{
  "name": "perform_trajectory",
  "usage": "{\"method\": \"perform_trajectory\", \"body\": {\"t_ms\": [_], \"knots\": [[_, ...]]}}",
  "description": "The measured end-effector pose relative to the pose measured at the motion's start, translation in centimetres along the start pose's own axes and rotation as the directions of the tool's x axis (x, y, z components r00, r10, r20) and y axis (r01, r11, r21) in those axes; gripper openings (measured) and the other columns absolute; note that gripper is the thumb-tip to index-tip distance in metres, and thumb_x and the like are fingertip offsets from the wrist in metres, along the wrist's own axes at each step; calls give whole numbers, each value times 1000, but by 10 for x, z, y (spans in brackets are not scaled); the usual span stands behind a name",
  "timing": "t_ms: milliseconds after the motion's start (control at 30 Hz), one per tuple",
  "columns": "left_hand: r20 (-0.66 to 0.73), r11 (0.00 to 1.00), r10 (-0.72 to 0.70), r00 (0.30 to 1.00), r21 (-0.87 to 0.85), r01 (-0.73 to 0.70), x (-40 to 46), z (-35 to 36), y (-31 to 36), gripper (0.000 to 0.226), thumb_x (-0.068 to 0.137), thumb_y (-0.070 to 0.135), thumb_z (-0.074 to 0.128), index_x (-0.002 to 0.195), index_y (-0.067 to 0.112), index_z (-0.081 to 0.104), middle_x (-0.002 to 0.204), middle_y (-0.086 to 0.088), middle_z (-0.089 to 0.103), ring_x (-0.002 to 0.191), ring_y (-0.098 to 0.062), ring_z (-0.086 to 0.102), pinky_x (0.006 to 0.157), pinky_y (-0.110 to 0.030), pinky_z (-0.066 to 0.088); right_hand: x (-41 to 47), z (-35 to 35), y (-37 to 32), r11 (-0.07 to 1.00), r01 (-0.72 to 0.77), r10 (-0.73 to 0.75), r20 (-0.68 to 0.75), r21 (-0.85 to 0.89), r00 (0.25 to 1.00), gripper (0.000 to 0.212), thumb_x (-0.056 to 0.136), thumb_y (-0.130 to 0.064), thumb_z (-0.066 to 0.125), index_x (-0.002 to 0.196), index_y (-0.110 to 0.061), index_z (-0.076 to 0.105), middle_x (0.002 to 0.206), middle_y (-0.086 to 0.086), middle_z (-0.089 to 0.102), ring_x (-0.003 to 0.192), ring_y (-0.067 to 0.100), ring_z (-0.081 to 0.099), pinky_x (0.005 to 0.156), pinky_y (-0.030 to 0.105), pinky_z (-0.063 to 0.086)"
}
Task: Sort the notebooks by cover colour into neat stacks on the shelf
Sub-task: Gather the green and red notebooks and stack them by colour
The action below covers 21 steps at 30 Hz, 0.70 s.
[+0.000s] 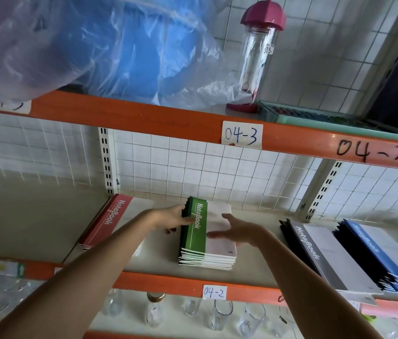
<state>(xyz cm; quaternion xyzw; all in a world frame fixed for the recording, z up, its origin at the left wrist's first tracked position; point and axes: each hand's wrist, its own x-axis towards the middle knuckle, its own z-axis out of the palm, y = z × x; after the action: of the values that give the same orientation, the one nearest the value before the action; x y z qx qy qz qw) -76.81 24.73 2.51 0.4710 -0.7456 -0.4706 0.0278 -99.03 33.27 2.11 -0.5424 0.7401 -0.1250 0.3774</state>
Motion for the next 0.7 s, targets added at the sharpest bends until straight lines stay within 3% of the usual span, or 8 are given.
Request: {"method": "perform_trajectory", "body": {"t_ms": [100,167,233,367,500,567,600,700], "knots": [[-152,933,-88,985,-358,28,9,5,-7,71,97,59,44,152,17,31,157,-9,33,138,-29,39,111,-35,34,16,-1,8,961,-30,52,-72,273,996,93,84,-54,69,155,-20,19,152,13,40,125,30,51,104,45,47],[-133,806,-141,981,-591,36,16,13,-7,76,95,64,42,153,15,31,161,-10,25,146,-31,29,119,-39,24,27,2,12,911,-18,77,-126,413,989,88,88,-53,66,155,-19,20,154,15,35,132,33,45,109,49,40],[-116,741,-175,978,-669,53,27,22,-6,79,94,67,40,152,14,33,161,-9,25,147,-30,26,122,-40,18,47,6,19,831,-8,131,-182,557,975,89,89,-53,64,156,-19,17,157,15,29,138,35,39,114,52,34],[-106,718,-192,976,-693,66,46,42,-8,72,92,72,36,139,21,54,143,-9,54,132,-30,49,117,-45,29,60,18,21,747,33,153,-220,664,963,61,96,-44,58,142,-5,46,131,10,58,120,31,56,106,51,44],[-203,706,-179,963,-708,-18,57,44,-5,62,102,55,36,135,6,55,123,-17,65,110,-33,64,97,-43,50,62,28,21,699,87,91,-209,709,974,35,97,-40,58,127,-21,55,121,2,61,109,25,61,94,39,52],[-224,716,-155,962,-696,-47,58,43,-3,60,104,50,33,131,2,56,114,-16,66,99,-30,66,85,-37,53,65,29,25,650,103,61,-187,753,980,42,91,-47,65,121,-18,59,117,6,67,104,26,66,86,39,56],[-208,719,-156,966,-694,-33,55,44,-4,60,103,52,32,130,4,57,113,-15,66,97,-28,66,84,-35,53,67,30,31,637,115,41,-182,762,982,55,84,-56,69,122,-17,61,118,6,69,108,26,65,93,43,54],[-146,740,-156,977,-672,18,55,40,-10,70,96,68,31,132,16,60,127,-10,65,118,-28,60,108,-43,42,97,40,63,609,111,23,-157,785,987,91,64,-83,68,134,-25,58,135,0,61,130,25,52,113,52,36]]}}
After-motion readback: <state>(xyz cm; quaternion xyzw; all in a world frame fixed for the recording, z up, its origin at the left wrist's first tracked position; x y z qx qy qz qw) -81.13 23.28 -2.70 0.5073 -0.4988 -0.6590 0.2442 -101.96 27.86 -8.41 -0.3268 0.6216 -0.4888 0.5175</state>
